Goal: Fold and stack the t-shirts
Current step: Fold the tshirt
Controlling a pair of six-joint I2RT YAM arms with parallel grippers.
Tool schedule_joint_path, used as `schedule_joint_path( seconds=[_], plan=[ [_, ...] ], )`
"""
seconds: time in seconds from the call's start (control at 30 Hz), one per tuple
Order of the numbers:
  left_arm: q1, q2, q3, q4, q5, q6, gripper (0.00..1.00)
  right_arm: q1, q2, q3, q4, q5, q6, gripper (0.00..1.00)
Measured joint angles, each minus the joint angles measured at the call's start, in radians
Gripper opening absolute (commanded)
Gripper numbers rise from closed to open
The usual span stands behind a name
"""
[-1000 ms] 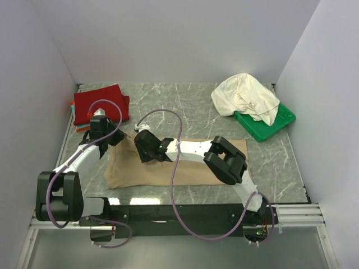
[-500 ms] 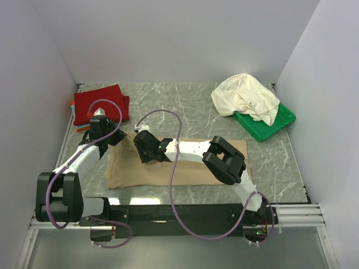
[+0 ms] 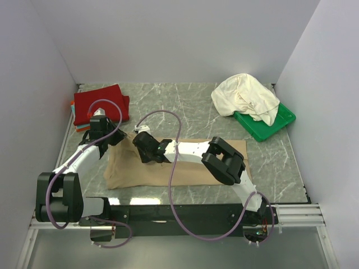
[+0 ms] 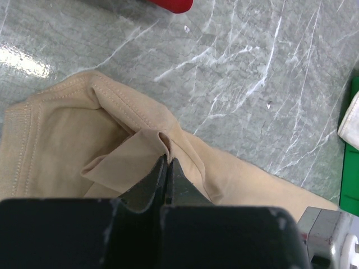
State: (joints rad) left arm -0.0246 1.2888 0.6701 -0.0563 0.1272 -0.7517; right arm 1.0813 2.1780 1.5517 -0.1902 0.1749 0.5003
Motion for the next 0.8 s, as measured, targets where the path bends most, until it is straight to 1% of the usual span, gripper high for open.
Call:
schedule_joint_path(
  seconds=[0.03, 0.1, 0.13, 0.43, 0.57, 0.8],
  plan=[
    [0.000, -0.002, 0.000, 0.000, 0.000, 0.000, 0.00, 0.000, 0.000, 0.000, -0.002, 0.004, 0.001, 0.12],
    [0.000, -0.004, 0.000, 0.000, 0.000, 0.000, 0.00, 0.000, 0.000, 0.000, -0.005, 0.012, 0.003, 0.06],
    [0.000, -0.006, 0.000, 0.000, 0.000, 0.000, 0.00, 0.000, 0.000, 0.000, -0.005, 0.014, 0.003, 0.05],
    [0.000, -0.034, -0.005, -0.013, -0.006, 0.003, 0.00, 0.001, -0.010, 0.000, -0.020, 0.019, -0.005, 0.04],
    [-0.001, -0.106, -0.040, -0.031, -0.029, 0.003, 0.01, 0.002, -0.057, -0.015, -0.045, 0.016, -0.019, 0.03],
    [-0.027, -0.279, -0.076, -0.097, -0.091, -0.005, 0.01, 0.004, -0.199, -0.069, -0.056, 0.014, -0.031, 0.02]
  ],
)
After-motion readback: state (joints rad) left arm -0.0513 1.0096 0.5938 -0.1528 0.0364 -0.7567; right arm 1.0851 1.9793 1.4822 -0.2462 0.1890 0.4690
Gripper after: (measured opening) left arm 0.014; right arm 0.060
